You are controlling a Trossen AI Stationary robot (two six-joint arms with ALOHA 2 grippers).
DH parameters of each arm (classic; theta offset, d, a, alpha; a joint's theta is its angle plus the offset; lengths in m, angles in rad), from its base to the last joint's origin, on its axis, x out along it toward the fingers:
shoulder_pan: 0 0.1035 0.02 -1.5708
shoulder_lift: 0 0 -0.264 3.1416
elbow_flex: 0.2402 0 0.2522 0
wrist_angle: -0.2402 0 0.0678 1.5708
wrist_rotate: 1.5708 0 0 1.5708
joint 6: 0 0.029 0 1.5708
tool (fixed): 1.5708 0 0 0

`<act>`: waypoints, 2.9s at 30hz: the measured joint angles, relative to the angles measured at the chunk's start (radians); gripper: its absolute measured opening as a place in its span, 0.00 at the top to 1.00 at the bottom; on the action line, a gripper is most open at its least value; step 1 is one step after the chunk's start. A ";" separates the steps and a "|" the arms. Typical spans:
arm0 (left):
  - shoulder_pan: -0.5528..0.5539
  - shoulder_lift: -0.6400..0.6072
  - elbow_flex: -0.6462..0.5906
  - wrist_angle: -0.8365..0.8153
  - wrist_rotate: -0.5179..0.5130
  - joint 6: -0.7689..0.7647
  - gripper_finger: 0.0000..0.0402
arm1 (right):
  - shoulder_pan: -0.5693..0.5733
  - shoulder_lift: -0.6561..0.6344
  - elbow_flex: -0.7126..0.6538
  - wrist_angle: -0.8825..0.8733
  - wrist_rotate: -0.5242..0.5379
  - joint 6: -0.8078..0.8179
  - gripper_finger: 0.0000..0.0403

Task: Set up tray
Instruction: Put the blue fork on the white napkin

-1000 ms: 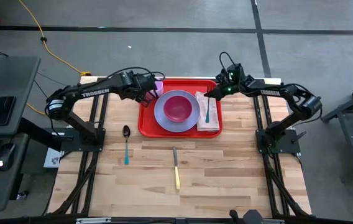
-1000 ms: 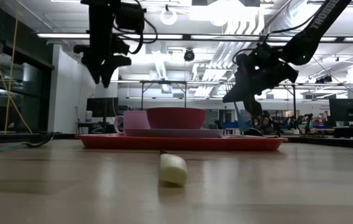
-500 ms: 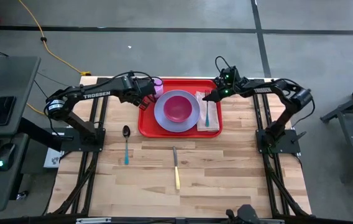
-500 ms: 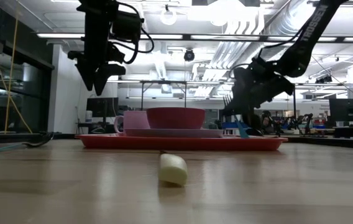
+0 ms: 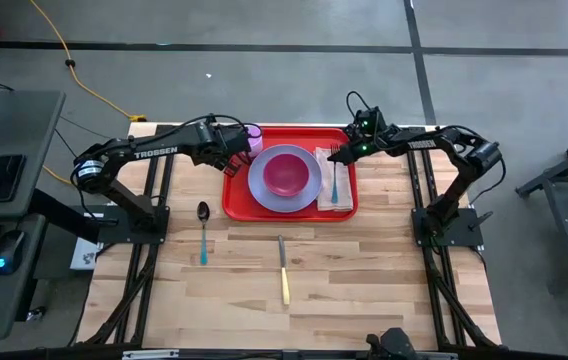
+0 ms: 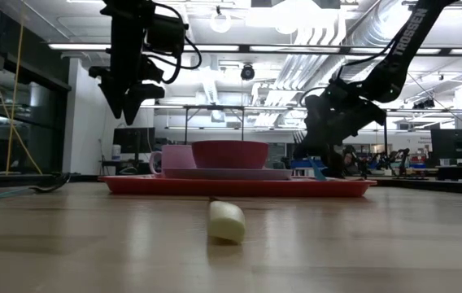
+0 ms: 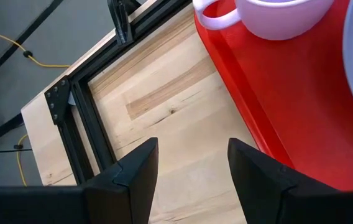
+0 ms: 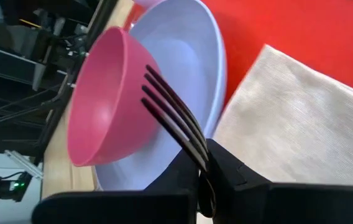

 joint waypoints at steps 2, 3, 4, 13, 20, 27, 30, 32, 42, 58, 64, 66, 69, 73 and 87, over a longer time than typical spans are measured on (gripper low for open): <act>0.000 0.000 0.000 0.000 0.000 0.000 0.45 | 0.000 0.000 0.000 -0.010 0.013 -0.005 1.00; 0.000 0.000 0.000 0.000 0.000 0.000 0.45 | 0.000 0.000 0.000 -0.011 0.015 -0.005 1.00; 0.000 0.000 0.000 0.000 0.000 0.000 0.45 | 0.001 0.000 0.000 -0.010 0.017 -0.008 1.00; 0.000 0.000 0.000 0.001 -0.008 0.000 0.45 | 0.001 0.000 0.000 -0.010 0.030 -0.018 0.98; 0.000 0.000 0.000 0.004 -0.022 0.000 0.45 | 0.001 0.000 0.000 -0.010 0.039 -0.019 0.88; 0.000 0.000 0.000 0.006 -0.023 0.001 0.45 | 0.001 0.000 0.000 -0.024 0.045 -0.024 0.85; 0.000 0.000 0.000 0.006 -0.024 0.001 0.45 | 0.001 0.000 0.000 -0.044 0.063 -0.033 0.85; 0.000 0.000 0.000 0.007 -0.026 0.008 0.45 | 0.001 0.000 0.000 -0.061 0.081 -0.046 0.85; 0.000 0.000 0.000 0.011 -0.027 0.011 0.45 | 0.026 0.020 0.000 -0.053 0.105 -0.069 0.84; 0.000 0.000 0.000 0.034 -0.028 0.035 0.45 | 0.040 0.061 0.000 -0.048 0.147 -0.069 0.84; 0.000 0.000 0.000 0.052 -0.028 0.059 0.45 | 0.039 0.061 0.000 -0.088 0.165 -0.078 0.84; 0.000 0.000 0.000 0.063 -0.028 0.063 0.45 | 0.039 0.061 0.000 -0.094 0.166 -0.088 0.83; 0.000 0.000 0.000 0.068 -0.028 0.065 0.45 | 0.040 0.061 0.000 -0.101 0.165 -0.091 0.80; 0.000 0.000 0.000 0.071 -0.028 0.082 0.45 | 0.040 0.061 0.000 -0.111 0.166 -0.092 0.75; 0.000 0.000 0.000 0.070 -0.028 0.105 0.45 | 0.040 0.060 0.001 -0.138 0.165 -0.130 0.67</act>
